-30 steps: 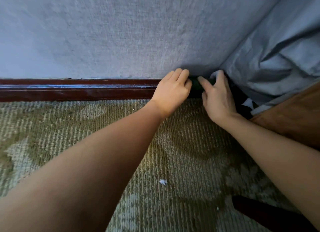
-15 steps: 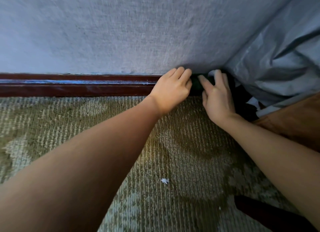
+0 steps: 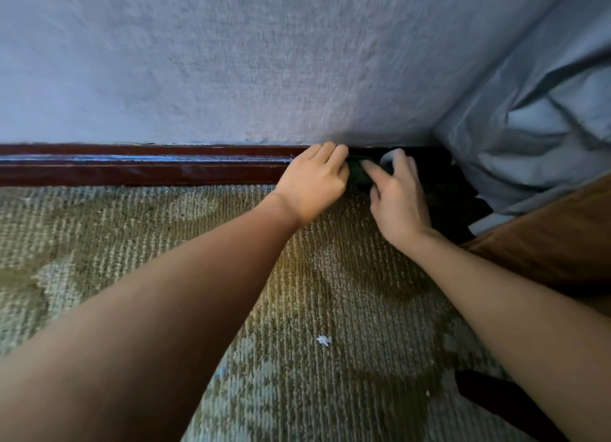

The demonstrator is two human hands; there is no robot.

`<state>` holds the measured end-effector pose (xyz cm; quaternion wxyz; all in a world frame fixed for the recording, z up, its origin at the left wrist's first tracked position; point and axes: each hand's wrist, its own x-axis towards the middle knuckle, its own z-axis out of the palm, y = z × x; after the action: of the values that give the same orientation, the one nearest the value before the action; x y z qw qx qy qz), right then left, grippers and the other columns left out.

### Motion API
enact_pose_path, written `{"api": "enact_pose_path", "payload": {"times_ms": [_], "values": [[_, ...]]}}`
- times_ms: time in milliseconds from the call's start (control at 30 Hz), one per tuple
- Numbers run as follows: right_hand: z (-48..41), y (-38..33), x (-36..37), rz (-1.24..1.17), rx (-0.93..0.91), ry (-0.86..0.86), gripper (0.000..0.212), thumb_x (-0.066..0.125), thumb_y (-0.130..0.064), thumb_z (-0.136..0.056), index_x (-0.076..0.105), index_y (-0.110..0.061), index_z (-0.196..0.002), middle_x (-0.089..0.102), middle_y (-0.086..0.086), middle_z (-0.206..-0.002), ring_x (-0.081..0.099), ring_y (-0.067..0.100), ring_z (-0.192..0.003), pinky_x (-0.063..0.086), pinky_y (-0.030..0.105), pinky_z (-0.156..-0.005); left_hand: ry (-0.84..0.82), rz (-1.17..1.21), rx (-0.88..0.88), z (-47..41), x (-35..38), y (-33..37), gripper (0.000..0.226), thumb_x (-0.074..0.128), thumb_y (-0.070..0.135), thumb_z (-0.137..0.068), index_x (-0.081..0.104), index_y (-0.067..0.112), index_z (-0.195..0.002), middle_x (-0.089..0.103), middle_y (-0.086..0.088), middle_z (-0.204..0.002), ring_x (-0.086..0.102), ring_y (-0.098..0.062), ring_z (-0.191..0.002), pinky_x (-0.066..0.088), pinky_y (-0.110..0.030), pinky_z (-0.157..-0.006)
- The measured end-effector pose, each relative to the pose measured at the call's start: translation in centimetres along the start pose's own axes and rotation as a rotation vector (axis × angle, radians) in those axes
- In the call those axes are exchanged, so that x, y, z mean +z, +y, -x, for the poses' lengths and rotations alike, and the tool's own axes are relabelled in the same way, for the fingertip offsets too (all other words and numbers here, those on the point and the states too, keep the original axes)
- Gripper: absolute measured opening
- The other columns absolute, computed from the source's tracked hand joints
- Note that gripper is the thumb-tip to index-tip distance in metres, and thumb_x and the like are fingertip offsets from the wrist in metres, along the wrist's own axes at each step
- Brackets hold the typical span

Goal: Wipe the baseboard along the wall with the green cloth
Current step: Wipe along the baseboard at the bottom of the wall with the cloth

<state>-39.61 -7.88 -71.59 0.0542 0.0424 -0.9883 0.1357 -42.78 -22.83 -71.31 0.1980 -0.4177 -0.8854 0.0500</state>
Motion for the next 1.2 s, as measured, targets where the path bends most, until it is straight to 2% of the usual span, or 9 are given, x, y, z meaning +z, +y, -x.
{"api": "enact_pose_path", "payload": {"times_ms": [133,267,433,533,667,767,967,1100,1200], "values": [[-0.5,0.1,-0.5,0.033,-0.010,0.010,0.041,0.051,0.000,-0.086,0.054,-0.009,-0.125,0.042,0.020,-0.117,0.040,0.033,-0.108,0.041,0.043,-0.088,0.018,-0.009,-0.019,-0.4,0.0,0.0,0.027,0.045,0.007,-0.072,0.072,0.012,-0.071,0.065,-0.002,-0.074,0.062,-0.017,-0.066,0.046,-0.024,-0.058],[-0.7,0.2,-0.1,0.058,-0.007,-0.019,0.043,0.049,0.001,-0.087,0.052,-0.010,-0.128,0.042,0.019,-0.119,0.038,0.032,-0.110,0.039,0.041,-0.091,-0.031,-0.014,0.001,-0.5,0.2,-0.2,0.005,0.068,0.012,-0.066,0.071,0.014,-0.069,0.066,0.000,-0.075,0.063,-0.017,-0.068,0.047,-0.024,-0.059],[-0.9,0.2,0.4,0.051,0.002,-0.035,0.044,0.048,0.003,-0.086,0.053,-0.008,-0.128,0.043,0.021,-0.120,0.039,0.033,-0.112,0.038,0.041,-0.092,-0.038,0.013,-0.010,0.0,0.5,-0.2,0.014,0.059,0.012,-0.071,0.072,0.016,-0.072,0.066,0.002,-0.078,0.064,-0.015,-0.071,0.047,-0.023,-0.061],[-1.1,0.0,0.6,0.033,0.000,-0.029,0.044,0.049,0.006,-0.084,0.053,-0.006,-0.126,0.043,0.021,-0.119,0.039,0.034,-0.111,0.039,0.042,-0.091,-0.066,0.008,-0.026,0.1,0.1,-0.5,0.031,0.043,0.010,-0.073,0.073,0.019,-0.072,0.067,0.003,-0.078,0.063,-0.013,-0.072,0.046,-0.021,-0.061],[-1.1,-0.2,0.7,0.033,0.012,-0.028,0.045,0.049,0.007,-0.083,0.054,-0.006,-0.126,0.044,0.021,-0.119,0.039,0.034,-0.112,0.039,0.041,-0.092,-0.103,0.010,0.015,0.2,0.0,-0.7,0.011,0.062,0.017,-0.071,0.072,0.020,-0.074,0.067,0.002,-0.079,0.063,-0.012,-0.074,0.047,-0.021,-0.063],[-1.2,-0.6,0.8,0.037,0.013,-0.046,0.048,0.048,0.007,-0.083,0.053,-0.008,-0.128,0.044,0.020,-0.121,0.041,0.034,-0.110,0.040,0.041,-0.089,-0.115,0.002,0.000,0.4,0.1,-0.5,0.015,0.058,0.019,-0.071,0.072,0.022,-0.078,0.066,0.002,-0.083,0.063,-0.011,-0.078,0.047,-0.020,-0.067],[0.5,-1.2,1.0,-0.022,0.009,-0.125,0.040,0.050,-0.002,-0.088,0.052,-0.015,-0.126,0.041,0.014,-0.121,0.051,0.035,-0.089,0.046,0.042,-0.076,-0.142,-0.008,-0.015,1.8,-0.3,0.0,0.010,0.069,0.012,-0.061,0.071,0.014,-0.071,0.066,-0.002,-0.080,0.063,-0.017,-0.071,0.048,-0.023,-0.062],[1.3,-1.7,2.0,-0.188,0.156,-0.196,0.028,0.041,-0.024,-0.095,0.048,-0.016,-0.121,0.045,-0.002,-0.093,0.051,0.022,-0.085,0.045,0.043,-0.078,-0.129,-0.026,0.013,3.3,-0.5,0.0,0.012,0.074,0.008,-0.058,0.070,0.009,-0.069,0.065,-0.004,-0.076,0.062,-0.019,-0.067,0.047,-0.024,-0.060],[0.8,-1.9,1.6,-0.269,0.158,-0.145,0.025,0.043,-0.023,-0.095,0.047,-0.016,-0.118,0.047,0.006,-0.098,0.051,0.026,-0.085,0.045,0.044,-0.076,-0.105,-0.023,-0.002,3.0,-0.7,-0.1,0.012,0.075,0.008,-0.058,0.070,0.009,-0.069,0.065,-0.005,-0.074,0.062,-0.020,-0.066,0.047,-0.024,-0.059]]}}
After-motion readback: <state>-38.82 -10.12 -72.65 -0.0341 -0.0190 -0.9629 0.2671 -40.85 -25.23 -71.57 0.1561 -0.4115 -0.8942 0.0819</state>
